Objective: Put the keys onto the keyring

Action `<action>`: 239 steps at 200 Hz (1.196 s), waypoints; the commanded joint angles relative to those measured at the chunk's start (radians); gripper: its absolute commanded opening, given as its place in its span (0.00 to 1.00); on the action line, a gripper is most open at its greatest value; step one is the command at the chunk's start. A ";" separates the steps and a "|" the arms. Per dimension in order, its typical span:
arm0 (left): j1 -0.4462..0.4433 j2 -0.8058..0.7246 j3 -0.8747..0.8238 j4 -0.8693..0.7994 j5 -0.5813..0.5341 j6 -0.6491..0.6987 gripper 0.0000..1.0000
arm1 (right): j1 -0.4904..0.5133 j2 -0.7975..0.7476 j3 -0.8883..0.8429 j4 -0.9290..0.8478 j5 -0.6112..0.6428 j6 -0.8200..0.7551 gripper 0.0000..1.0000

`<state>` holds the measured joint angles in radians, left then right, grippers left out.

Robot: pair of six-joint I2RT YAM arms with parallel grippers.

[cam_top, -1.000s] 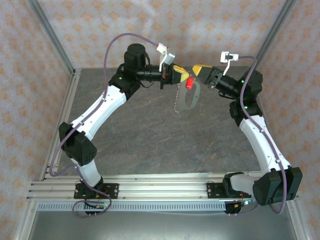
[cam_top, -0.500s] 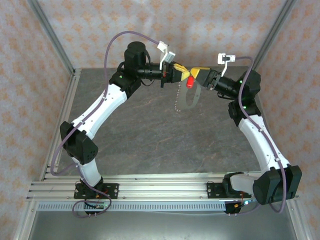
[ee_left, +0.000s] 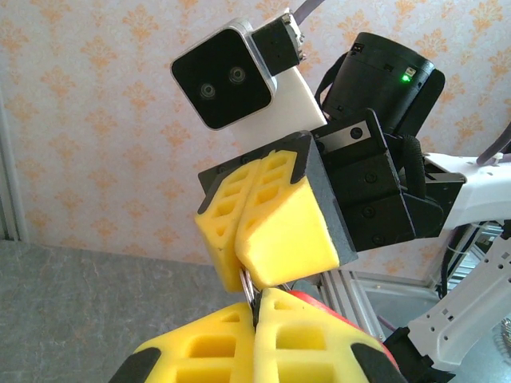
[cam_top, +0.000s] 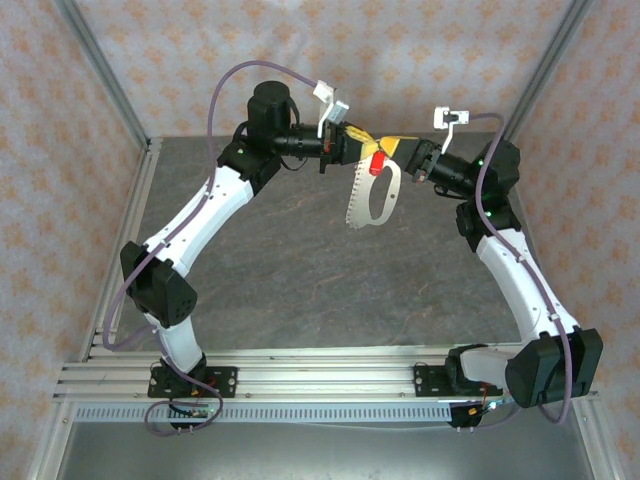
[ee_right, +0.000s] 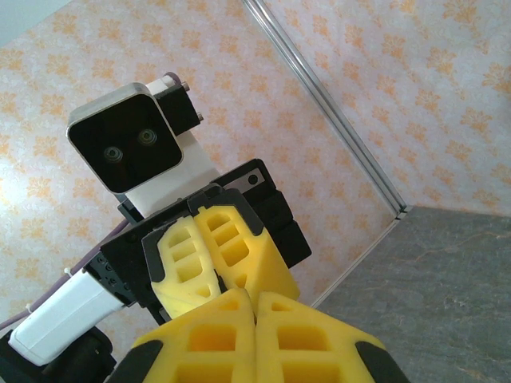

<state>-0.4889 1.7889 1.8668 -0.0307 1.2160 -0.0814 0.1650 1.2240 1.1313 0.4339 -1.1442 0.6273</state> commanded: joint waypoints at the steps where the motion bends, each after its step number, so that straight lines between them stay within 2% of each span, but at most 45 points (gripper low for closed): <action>1: 0.000 0.001 0.042 0.009 -0.025 -0.004 0.00 | 0.011 -0.009 -0.009 0.011 -0.005 -0.020 0.00; 8: 0.000 -0.003 0.037 0.008 -0.040 -0.004 0.01 | 0.011 -0.011 -0.008 0.003 0.014 -0.020 0.00; 26: 0.007 -0.020 0.019 0.010 -0.108 -0.016 0.20 | 0.011 -0.016 -0.010 0.001 0.046 -0.008 0.00; 56: 0.031 -0.067 -0.068 0.134 -0.232 -0.120 0.41 | 0.010 -0.030 -0.029 0.011 0.102 0.008 0.00; 79: 0.043 -0.117 -0.157 0.228 -0.340 -0.181 0.51 | 0.011 -0.035 -0.048 0.024 0.123 0.021 0.00; 127: 0.042 -0.180 -0.265 0.261 -0.468 -0.231 0.78 | 0.010 -0.022 -0.068 0.032 0.114 0.013 0.00; 163: 0.041 -0.196 -0.335 0.294 -0.546 -0.332 0.80 | 0.009 -0.025 -0.089 0.051 0.094 0.007 0.00; 204: 0.036 -0.215 -0.414 0.348 -0.549 -0.483 0.72 | 0.010 -0.036 -0.138 0.083 0.100 0.013 0.00; 218: 0.024 -0.229 -0.460 0.405 -0.526 -0.485 0.69 | 0.009 -0.064 -0.155 0.089 0.091 0.008 0.00; 239: -0.001 -0.238 -0.468 0.387 -0.502 -0.436 0.62 | 0.010 -0.080 -0.173 0.085 0.082 -0.006 0.00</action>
<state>-0.4583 1.6009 1.4094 0.2825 0.6907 -0.5217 0.1692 1.2030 0.9676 0.4389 -1.0325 0.6426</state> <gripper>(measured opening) 0.651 0.043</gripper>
